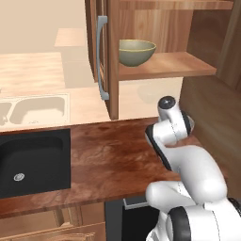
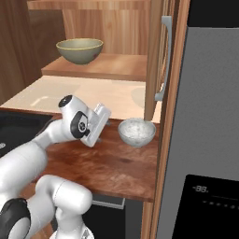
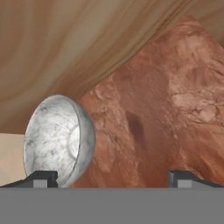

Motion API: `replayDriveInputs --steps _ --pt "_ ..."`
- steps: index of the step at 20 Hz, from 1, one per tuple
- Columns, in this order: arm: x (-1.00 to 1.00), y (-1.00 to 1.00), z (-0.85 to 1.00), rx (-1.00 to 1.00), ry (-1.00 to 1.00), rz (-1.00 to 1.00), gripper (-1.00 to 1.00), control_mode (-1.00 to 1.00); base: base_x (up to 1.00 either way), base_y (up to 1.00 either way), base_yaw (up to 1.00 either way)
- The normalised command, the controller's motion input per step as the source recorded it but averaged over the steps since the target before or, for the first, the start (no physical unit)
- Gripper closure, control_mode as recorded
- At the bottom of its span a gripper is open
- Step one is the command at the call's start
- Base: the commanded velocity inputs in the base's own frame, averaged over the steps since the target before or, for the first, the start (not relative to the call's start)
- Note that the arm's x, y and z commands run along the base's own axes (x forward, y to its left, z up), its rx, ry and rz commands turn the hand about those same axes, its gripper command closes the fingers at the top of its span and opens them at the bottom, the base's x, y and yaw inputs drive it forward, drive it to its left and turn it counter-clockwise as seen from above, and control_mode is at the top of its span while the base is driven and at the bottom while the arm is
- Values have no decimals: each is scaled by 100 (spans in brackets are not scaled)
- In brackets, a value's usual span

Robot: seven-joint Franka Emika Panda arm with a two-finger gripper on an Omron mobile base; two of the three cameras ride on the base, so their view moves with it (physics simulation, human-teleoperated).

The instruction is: Open the cabinet. Pick the bowls from the counter and place them in the cabinet. Then close the cabinet.

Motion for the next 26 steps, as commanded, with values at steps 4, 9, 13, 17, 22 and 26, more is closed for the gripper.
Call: replayDriveInputs --steps 4,9,13,17,22,26 --pt "26 0 -14 0 0 0 -100 -100 0 0 0" --pt "16 -1 -10 0 0 0 -100 -100 0 0 0" --pt "0 -1 -9 0 0 0 -100 -100 0 0 0" --pt "0 -1 -15 1 0 0 -100 -100 0 0 0" --pt "2 -7 -10 1 0 0 -100 -100 0 0 0" --pt "7 -10 -11 0 -1 0 -100 -100 0 0 0"
